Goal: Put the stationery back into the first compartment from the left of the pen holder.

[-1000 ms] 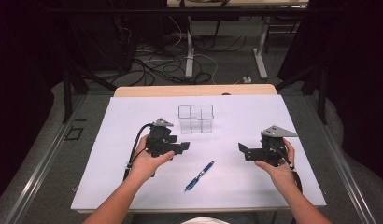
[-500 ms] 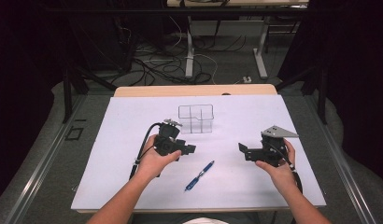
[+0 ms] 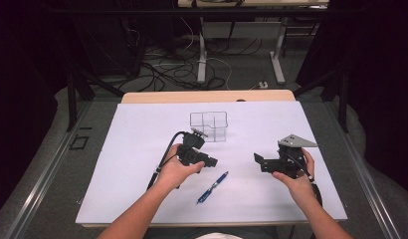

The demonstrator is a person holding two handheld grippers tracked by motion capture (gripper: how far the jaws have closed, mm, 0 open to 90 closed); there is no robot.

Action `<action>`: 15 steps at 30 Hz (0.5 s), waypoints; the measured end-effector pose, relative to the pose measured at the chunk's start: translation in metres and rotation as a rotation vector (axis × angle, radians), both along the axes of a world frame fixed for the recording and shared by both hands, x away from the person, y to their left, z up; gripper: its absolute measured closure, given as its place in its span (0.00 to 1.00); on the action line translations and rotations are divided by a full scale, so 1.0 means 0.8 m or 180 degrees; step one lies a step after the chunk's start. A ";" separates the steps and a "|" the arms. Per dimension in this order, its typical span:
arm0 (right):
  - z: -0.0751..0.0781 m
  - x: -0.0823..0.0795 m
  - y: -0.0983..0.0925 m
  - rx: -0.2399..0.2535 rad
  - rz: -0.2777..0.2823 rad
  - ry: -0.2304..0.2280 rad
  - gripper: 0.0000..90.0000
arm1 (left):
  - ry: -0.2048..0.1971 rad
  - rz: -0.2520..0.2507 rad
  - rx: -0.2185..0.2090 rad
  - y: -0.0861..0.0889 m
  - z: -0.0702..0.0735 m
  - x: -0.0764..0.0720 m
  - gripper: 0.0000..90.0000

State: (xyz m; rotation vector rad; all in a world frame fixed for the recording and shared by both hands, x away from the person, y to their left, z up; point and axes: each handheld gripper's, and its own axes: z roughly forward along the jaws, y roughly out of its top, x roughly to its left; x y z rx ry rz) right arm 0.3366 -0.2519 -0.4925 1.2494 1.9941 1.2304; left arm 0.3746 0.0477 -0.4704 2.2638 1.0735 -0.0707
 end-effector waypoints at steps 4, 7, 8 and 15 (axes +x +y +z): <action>-0.001 0.000 -0.002 -0.0021 -0.0018 0.0003 0.00 | 0.0033 -0.0008 0.0048 -0.010 -0.007 0.002 0.63; -0.001 0.000 -0.003 -0.0024 -0.0031 0.0028 0.00 | 0.0103 -0.0031 0.0104 -0.016 -0.013 0.003 0.65; -0.001 0.001 -0.003 -0.0025 -0.0041 0.0030 0.00 | 0.0122 -0.0031 0.0137 -0.018 -0.015 0.003 0.67; -0.002 0.000 -0.001 0.0008 -0.0040 0.0067 0.00 | 0.0262 -0.0107 0.0314 -0.029 -0.029 0.002 0.72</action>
